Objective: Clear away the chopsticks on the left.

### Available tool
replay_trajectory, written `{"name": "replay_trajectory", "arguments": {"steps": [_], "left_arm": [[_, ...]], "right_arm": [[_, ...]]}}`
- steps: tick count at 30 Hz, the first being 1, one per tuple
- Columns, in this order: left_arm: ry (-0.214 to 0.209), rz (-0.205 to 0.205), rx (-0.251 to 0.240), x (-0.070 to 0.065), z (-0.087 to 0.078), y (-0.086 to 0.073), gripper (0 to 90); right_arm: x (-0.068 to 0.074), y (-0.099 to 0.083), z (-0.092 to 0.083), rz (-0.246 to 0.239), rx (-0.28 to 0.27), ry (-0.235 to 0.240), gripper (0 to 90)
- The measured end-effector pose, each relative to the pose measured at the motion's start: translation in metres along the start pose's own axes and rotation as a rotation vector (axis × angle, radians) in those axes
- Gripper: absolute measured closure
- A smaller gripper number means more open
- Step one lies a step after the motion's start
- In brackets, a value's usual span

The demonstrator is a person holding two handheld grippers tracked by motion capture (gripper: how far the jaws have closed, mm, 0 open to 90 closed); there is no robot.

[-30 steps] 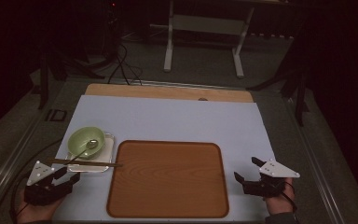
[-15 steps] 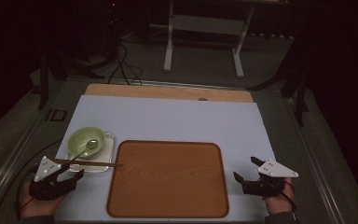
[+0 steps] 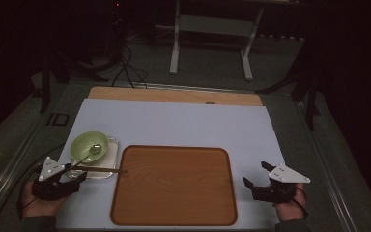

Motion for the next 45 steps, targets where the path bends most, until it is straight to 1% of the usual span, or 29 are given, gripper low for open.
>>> {"name": "replay_trajectory", "arguments": {"steps": [5, 6, 13, 16, 17, 20, 25, 31, 35, 38, 45], "left_arm": [[-0.001, 0.009, 0.008, 0.002, 0.004, -0.001, 33.9], [-0.008, 0.013, 0.01, 0.001, 0.006, -0.001, 33.9], [-0.014, 0.022, 0.028, 0.001, 0.011, -0.003, 33.7], [-0.018, 0.031, 0.034, 0.001, 0.015, -0.004, 33.7], [-0.021, 0.039, 0.038, 0.0, 0.016, -0.004, 33.7], [-0.026, 0.045, 0.047, 0.0, 0.018, -0.005, 33.7], [-0.018, 0.058, 0.052, 0.0, 0.021, -0.005, 33.0], [-0.019, 0.064, 0.048, -0.002, 0.02, -0.006, 35.2], [-0.016, 0.075, 0.051, -0.001, 0.021, -0.006, 33.5], [-0.012, 0.075, 0.052, -0.001, 0.021, -0.006, 32.8], [-0.003, 0.086, 0.057, 0.0, 0.023, -0.006, 32.7]], "right_arm": [[-0.001, 0.0, 0.0, 0.002, 0.003, -0.004, 13.7], [-0.001, 0.0, 0.0, 0.004, 0.005, -0.004, 13.7], [-0.001, -0.001, 0.001, 0.004, 0.007, -0.001, 13.7], [-0.001, -0.001, 0.0, 0.004, 0.009, -0.001, 13.7], [-0.002, -0.001, 0.0, 0.005, 0.009, -0.002, 13.7], [-0.002, -0.001, 0.0, 0.007, 0.009, -0.004, 13.7], [-0.003, -0.001, 0.0, 0.012, 0.008, -0.006, 13.7], [-0.004, -0.002, -0.001, 0.017, 0.009, -0.008, 13.7], [-0.004, -0.002, -0.001, 0.015, 0.011, -0.007, 13.7], [-0.004, -0.002, -0.001, 0.015, 0.012, -0.006, 13.7], [-0.003, -0.002, -0.001, 0.013, 0.013, -0.003, 13.6]]}}
Point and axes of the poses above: each handheld gripper's, and its own axes: z roughly forward along the jaws, y roughly out of its top, x roughly to its left, the point moved 9 cm from there along z, roughly forward along the jaws, and after that the axes turned 4 degrees about -x, right-handed, at the moved point
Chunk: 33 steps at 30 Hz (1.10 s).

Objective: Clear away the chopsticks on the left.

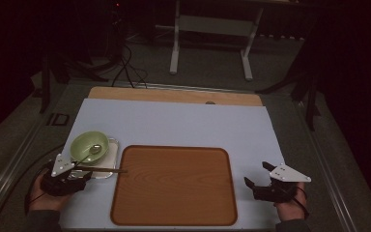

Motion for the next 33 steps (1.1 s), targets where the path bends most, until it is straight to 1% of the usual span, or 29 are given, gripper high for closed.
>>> {"name": "replay_trajectory", "arguments": {"steps": [3, 9, 11, 12, 17, 18, 19, 21, 23, 25, 26, 28, 29, 33], "left_arm": [[-0.008, -0.004, 0.002, -0.001, 0.0, 0.0, 34.7], [-0.015, -0.003, 0.005, -0.004, -0.001, -0.001, 42.1], [-0.02, -0.006, 0.005, -0.005, -0.002, -0.001, 42.1], [-0.025, -0.007, 0.003, -0.006, -0.003, -0.001, 47.6], [-0.042, -0.008, 0.007, -0.009, -0.006, -0.002, 54.3], [-0.049, -0.006, 0.017, -0.01, -0.007, -0.004, 55.1], [-0.049, -0.006, 0.017, -0.01, -0.007, -0.004, 56.0], [-0.057, 0.011, 0.041, -0.013, -0.006, -0.007, 56.8], [-0.051, 0.032, 0.05, -0.015, -0.007, -0.008, 58.0], [-0.058, 0.039, 0.054, -0.017, -0.007, -0.007, 62.2], [-0.061, 0.046, 0.056, -0.018, -0.007, -0.007, 66.1], [-0.064, 0.051, 0.059, -0.019, -0.007, -0.007, 67.6], [-0.06, 0.071, 0.064, -0.021, -0.007, -0.007, 67.6], [-0.053, 0.095, 0.064, -0.025, -0.007, -0.003, 76.2]], "right_arm": [[-0.001, 0.0, -0.001, 0.001, -0.002, -0.002, 13.6], [-0.002, 0.0, -0.001, -0.001, -0.001, -0.005, 13.7], [-0.002, 0.0, -0.001, 0.001, -0.001, -0.006, 13.7], [-0.002, 0.0, -0.001, 0.002, 0.002, -0.008, 13.7], [-0.002, 0.0, -0.002, 0.006, 0.0, -0.009, 13.6], [-0.003, 0.0, -0.002, 0.008, 0.0, -0.01, 13.7], [-0.003, 0.0, -0.002, 0.008, 0.0, -0.01, 13.7], [-0.003, 0.0, -0.002, 0.01, -0.002, -0.011, 13.6], [-0.003, 0.0, -0.003, 0.01, -0.004, -0.013, 13.7], [-0.004, 0.0, -0.003, 0.009, -0.005, -0.014, 13.7], [-0.004, 0.0, -0.003, 0.011, -0.005, -0.014, 13.7], [-0.004, 0.0, -0.003, 0.011, -0.005, -0.014, 13.7], [-0.004, 0.0, -0.003, 0.01, -0.004, -0.014, 13.7], [-0.004, -0.001, -0.003, 0.01, -0.002, -0.014, 13.7]]}}
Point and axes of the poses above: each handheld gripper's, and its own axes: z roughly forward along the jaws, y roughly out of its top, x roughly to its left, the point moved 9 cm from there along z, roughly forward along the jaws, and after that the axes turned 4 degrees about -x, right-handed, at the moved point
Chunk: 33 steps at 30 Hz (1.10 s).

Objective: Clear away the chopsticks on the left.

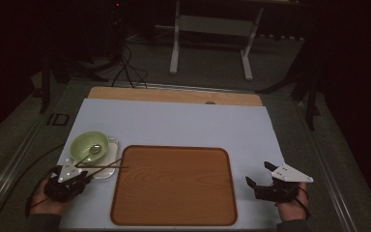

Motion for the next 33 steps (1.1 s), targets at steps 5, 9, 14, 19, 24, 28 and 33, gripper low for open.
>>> {"name": "replay_trajectory", "arguments": {"steps": [5, 9, 14, 19, 24, 28, 33], "left_arm": [[0.021, 0.037, 0.02, -0.004, 0.0, 0.004, 84.5], [0.027, 0.047, 0.035, -0.008, 0.001, 0.007, 85.4], [0.005, 0.023, 0.049, -0.013, 0.001, 0.007, 85.7], [-0.01, 0.016, 0.048, -0.019, -0.001, 0.009, 86.0], [-0.028, 0.009, 0.035, -0.027, -0.004, 0.012, 86.0], [-0.034, 0.0, 0.02, -0.031, -0.007, 0.015, 85.9], [-0.045, -0.008, 0.009, -0.033, -0.011, 0.019, 85.9]], "right_arm": [[0.0, 0.0, 0.0, 0.0, 0.002, 0.002, 13.7], [0.0, 0.0, 0.0, 0.0, 0.002, 0.003, 13.7], [0.0, 0.0, 0.0, 0.001, 0.001, 0.002, 13.7], [-0.001, 0.0, 0.0, 0.001, 0.001, 0.001, 13.7], [-0.002, -0.001, -0.001, 0.004, 0.0, -0.002, 13.7], [-0.001, -0.001, -0.001, 0.003, 0.002, -0.003, 13.7], [-0.002, -0.001, -0.001, 0.004, 0.003, -0.005, 13.7]]}}
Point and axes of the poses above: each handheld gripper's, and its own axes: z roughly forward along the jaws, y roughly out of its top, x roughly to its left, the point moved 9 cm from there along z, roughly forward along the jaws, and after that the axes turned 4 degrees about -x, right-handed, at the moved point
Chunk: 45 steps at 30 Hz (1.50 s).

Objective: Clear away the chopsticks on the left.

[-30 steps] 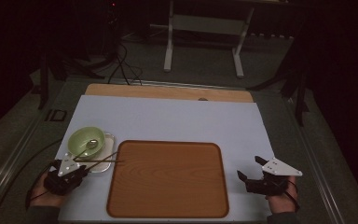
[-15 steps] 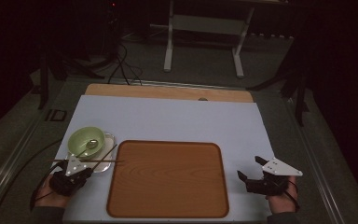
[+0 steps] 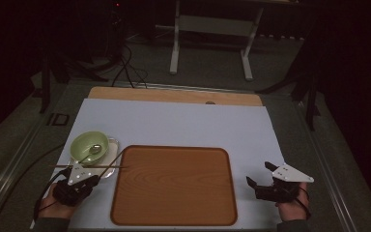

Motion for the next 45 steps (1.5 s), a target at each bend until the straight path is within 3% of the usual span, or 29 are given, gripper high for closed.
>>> {"name": "replay_trajectory", "arguments": {"steps": [1, 8, 13, 20, 24, 25, 34, 37, 41, 45], "left_arm": [[-0.01, -0.021, -0.014, -0.002, -0.002, 0.002, 85.9], [-0.008, -0.029, -0.009, -0.008, -0.004, 0.006, 86.0], [-0.015, -0.068, -0.034, -0.013, -0.008, 0.015, 85.9], [-0.03, -0.081, -0.046, -0.023, -0.01, 0.025, 85.9], [-0.056, -0.112, -0.067, -0.028, -0.011, 0.033, 86.0], [-0.073, -0.136, -0.086, -0.032, -0.012, 0.039, 86.1], [-0.134, -0.184, -0.116, -0.047, -0.009, 0.059, 86.0], [-0.171, -0.209, -0.127, -0.053, -0.008, 0.069, 86.0], [-0.18, -0.208, -0.127, -0.057, -0.006, 0.075, 86.1], [-0.204, -0.241, -0.147, -0.062, -0.004, 0.083, 86.1]], "right_arm": [[0.0, 0.0, 0.0, -0.002, -0.001, -0.001, 13.7], [-0.001, 0.001, -0.002, -0.001, -0.007, -0.004, 13.7], [-0.001, 0.001, -0.002, -0.003, -0.01, -0.005, 13.7], [0.0, 0.001, -0.002, -0.007, -0.008, -0.004, 13.7], [-0.001, 0.001, -0.002, -0.006, -0.009, -0.006, 13.7], [-0.001, 0.001, -0.002, -0.004, -0.01, -0.007, 13.7], [-0.001, 0.002, -0.003, 0.0, -0.014, -0.01, 13.7], [-0.001, 0.001, -0.002, -0.001, -0.013, -0.01, 13.7], [-0.001, 0.001, -0.002, -0.002, -0.011, -0.008, 13.7], [-0.001, 0.001, -0.002, -0.001, -0.008, -0.007, 13.7]]}}
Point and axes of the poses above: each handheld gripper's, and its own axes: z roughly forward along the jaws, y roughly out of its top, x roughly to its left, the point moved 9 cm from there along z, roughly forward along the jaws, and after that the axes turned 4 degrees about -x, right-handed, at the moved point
